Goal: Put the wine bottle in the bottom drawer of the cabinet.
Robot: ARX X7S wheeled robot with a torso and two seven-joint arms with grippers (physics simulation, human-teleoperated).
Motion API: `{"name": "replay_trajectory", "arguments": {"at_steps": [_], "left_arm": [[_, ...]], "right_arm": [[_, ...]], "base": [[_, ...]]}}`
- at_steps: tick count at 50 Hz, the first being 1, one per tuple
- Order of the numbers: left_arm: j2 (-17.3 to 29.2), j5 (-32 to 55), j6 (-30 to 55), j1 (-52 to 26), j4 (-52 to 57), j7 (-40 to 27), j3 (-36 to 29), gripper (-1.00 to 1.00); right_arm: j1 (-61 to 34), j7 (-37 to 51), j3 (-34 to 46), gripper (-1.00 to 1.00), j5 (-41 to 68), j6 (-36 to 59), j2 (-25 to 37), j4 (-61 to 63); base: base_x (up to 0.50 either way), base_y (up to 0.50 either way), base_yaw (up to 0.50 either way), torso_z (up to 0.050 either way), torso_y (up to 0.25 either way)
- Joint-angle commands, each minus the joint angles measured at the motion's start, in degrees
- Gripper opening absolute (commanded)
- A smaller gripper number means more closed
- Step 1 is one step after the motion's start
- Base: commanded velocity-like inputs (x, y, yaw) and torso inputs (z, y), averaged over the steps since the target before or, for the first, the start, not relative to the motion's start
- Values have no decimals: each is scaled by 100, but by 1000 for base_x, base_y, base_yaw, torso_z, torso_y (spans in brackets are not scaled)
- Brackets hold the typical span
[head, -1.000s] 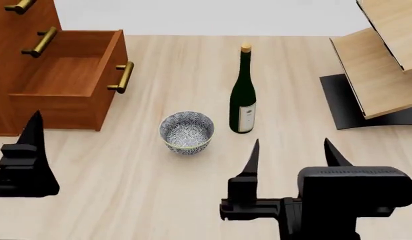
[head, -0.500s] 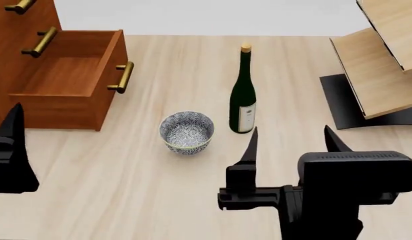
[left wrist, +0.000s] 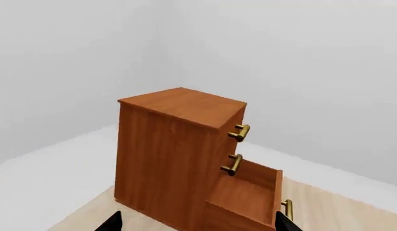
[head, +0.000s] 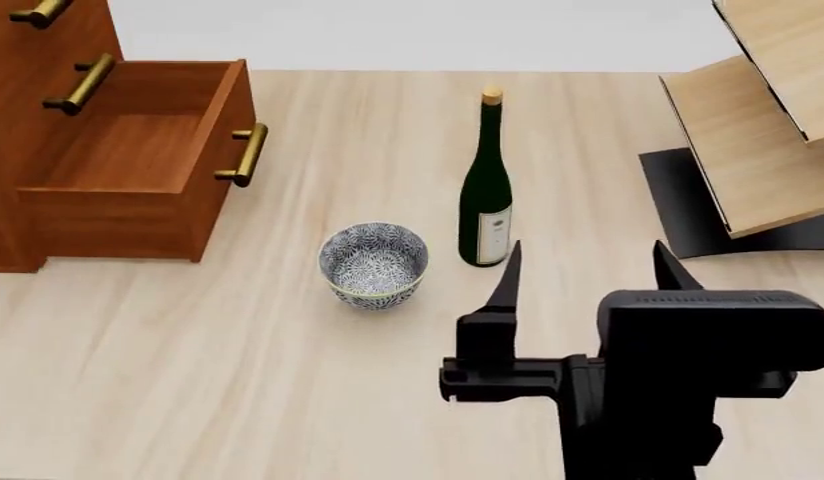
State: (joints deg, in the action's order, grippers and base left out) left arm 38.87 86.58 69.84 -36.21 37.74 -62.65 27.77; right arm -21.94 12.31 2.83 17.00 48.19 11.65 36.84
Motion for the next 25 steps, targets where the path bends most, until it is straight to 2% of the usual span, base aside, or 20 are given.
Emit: {"name": "replay_trajectory", "arguments": {"at_steps": [1, 4, 10, 12, 13, 14, 18, 20, 25], "left_arm": [[482, -727, -344, 344, -510, 423, 1275, 100], [469, -682, -422, 405, -700, 236, 1723, 100], [348, -1189, -823, 543, -769, 122, 2496, 100], [295, -1011, -881, 479, -823, 62, 2744, 100], [281, -1058, -948, 468, -832, 118, 2800, 100], [251, -1503, -1199, 559, -705, 276, 2910, 100], [232, -1690, -1317, 560, -790, 224, 3056, 100], [105, -1402, -1382, 390, -880, 143, 3258, 100], [-206, -1160, -1721, 257, -935, 508, 3641, 100]], "right_arm": [[13, 26, -133, 100, 24, -133, 59, -108], [37, 14, -98, 100, 17, -177, 76, -130], [5, -1, -40, 100, 16, -188, 106, -163], [1, 4, -22, 100, 13, -190, 115, -162], [5, 16, -2, 100, -9, -202, 125, -160], [17, 18, -8, 100, 4, -197, 123, -146], [48, 45, -5, 100, 3, -196, 134, -133], [52, 53, -4, 100, 16, -164, 146, -95], [64, 86, 28, 100, 7, -118, 198, 11]], "base": [[0, 0, 0, 0, 0], [0, 0, 0, 0, 0], [0, 0, 0, 0, 0], [0, 0, 0, 0, 0], [0, 0, 0, 0, 0], [0, 0, 0, 0, 0], [0, 0, 0, 0, 0], [0, 0, 0, 0, 0], [0, 0, 0, 0, 0]]}}
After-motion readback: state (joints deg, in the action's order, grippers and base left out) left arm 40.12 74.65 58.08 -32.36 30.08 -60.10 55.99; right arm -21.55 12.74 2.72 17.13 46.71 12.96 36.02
